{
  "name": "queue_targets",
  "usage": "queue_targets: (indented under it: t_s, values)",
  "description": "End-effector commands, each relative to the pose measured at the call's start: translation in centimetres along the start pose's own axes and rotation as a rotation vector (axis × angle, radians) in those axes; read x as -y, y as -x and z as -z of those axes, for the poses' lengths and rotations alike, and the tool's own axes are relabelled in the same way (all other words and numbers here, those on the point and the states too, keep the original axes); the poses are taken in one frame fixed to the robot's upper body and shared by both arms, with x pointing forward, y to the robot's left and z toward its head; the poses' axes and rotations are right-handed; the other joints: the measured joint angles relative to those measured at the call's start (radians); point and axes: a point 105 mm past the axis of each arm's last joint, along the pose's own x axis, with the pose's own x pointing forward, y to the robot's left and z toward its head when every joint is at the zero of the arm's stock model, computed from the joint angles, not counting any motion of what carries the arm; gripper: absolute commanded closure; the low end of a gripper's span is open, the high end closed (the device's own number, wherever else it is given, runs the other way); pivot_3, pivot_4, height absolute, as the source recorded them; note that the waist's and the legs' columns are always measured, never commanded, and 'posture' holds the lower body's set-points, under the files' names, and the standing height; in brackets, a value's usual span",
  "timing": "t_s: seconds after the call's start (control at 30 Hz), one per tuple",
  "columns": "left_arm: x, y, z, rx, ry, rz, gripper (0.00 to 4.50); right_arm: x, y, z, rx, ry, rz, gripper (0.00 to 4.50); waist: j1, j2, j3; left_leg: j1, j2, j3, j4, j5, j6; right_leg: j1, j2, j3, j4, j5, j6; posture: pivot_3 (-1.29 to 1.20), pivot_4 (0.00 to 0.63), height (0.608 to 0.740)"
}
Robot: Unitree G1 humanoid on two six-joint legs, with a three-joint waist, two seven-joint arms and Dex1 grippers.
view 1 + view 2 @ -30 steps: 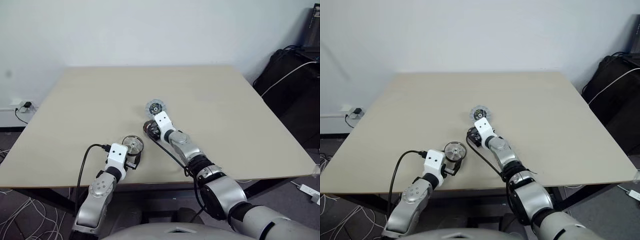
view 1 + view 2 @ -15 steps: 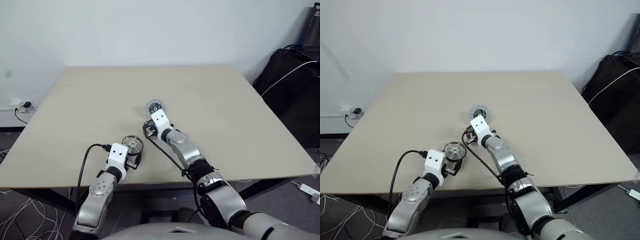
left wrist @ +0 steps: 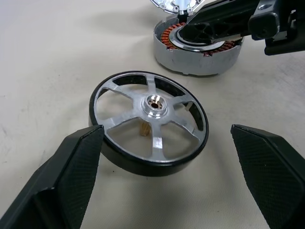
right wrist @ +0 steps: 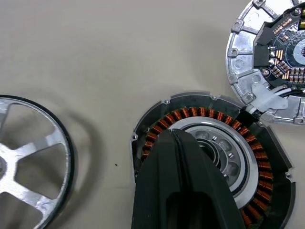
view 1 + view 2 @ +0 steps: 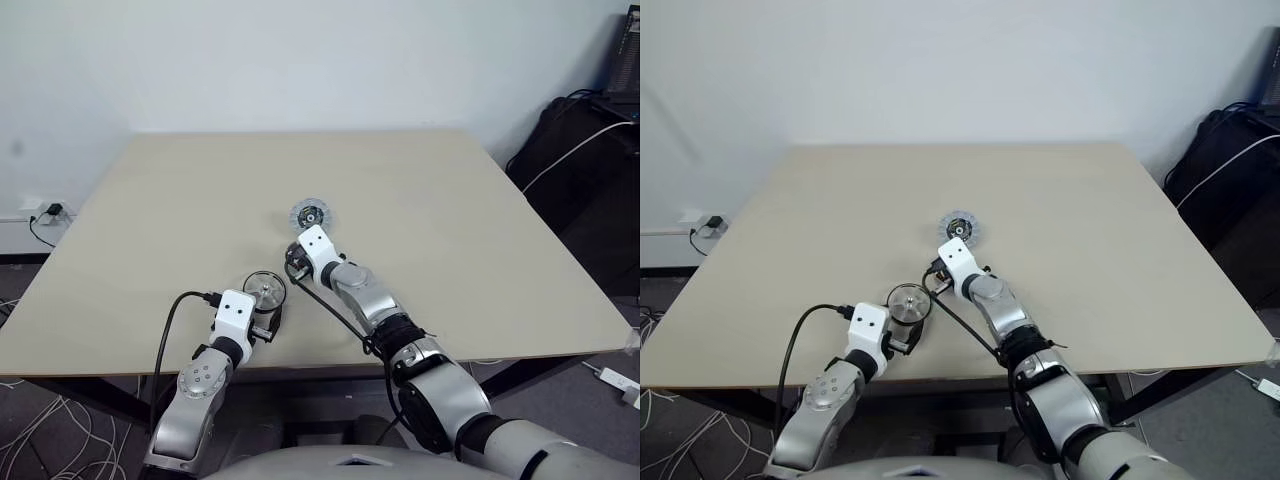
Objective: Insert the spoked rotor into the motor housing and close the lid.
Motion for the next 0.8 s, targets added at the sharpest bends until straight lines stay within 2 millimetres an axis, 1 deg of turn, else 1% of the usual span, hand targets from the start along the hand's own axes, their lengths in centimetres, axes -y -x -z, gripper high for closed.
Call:
queue_targets:
  t_s: [0.03, 0.3, 0.6, 0.67, 0.8]
  values:
    - [-0.2, 0.0, -2.0, 0.079, -0.020, -0.007, 0.00, 0.7, 0.0, -1.4, 0.037, 0.017, 0.022, 4.48, 0.000, 0.000, 0.000, 0.000, 0.000, 0.000, 0.000, 0.000, 0.000, 0.000, 0.000, 0.000, 0.000, 0.000, 0.000, 0.00, 0.000, 0.740]
    - [0.0, -0.1, -2.0, 0.081, -0.022, 0.002, 0.00, 1.2, 0.1, -0.9, 0.020, 0.013, 0.035, 4.48, 0.000, 0.000, 0.000, 0.000, 0.000, 0.000, 0.000, 0.000, 0.001, 0.000, 0.000, 0.000, 0.000, 0.000, 0.000, 0.00, 0.000, 0.740]
    - [0.0, -0.1, -2.0, 0.081, -0.021, 0.002, 0.00, 1.3, 0.1, -1.0, 0.025, 0.008, 0.042, 4.48, 0.000, 0.000, 0.000, 0.000, 0.000, 0.000, 0.000, 0.000, 0.000, 0.000, 0.000, 0.000, 0.000, 0.000, 0.000, 0.00, 0.000, 0.740]
    - [0.0, -0.1, -2.0, 0.080, -0.020, 0.001, 0.00, 0.8, 0.2, -1.3, 0.042, 0.008, 0.009, 4.48, 0.000, 0.000, 0.000, 0.000, 0.000, 0.000, 0.000, 0.000, 0.000, 0.000, 0.000, 0.000, 0.000, 0.000, 0.000, 0.00, 0.000, 0.740]
    - [0.0, -0.1, -2.0, 0.080, -0.019, 0.000, 0.00, -0.8, 0.5, -2.4, 0.096, 0.005, -0.093, 4.48, -0.001, 0.000, 0.000, 0.000, 0.000, 0.000, 0.000, 0.000, 0.001, 0.000, 0.000, 0.000, 0.000, 0.000, 0.000, 0.00, 0.000, 0.740]
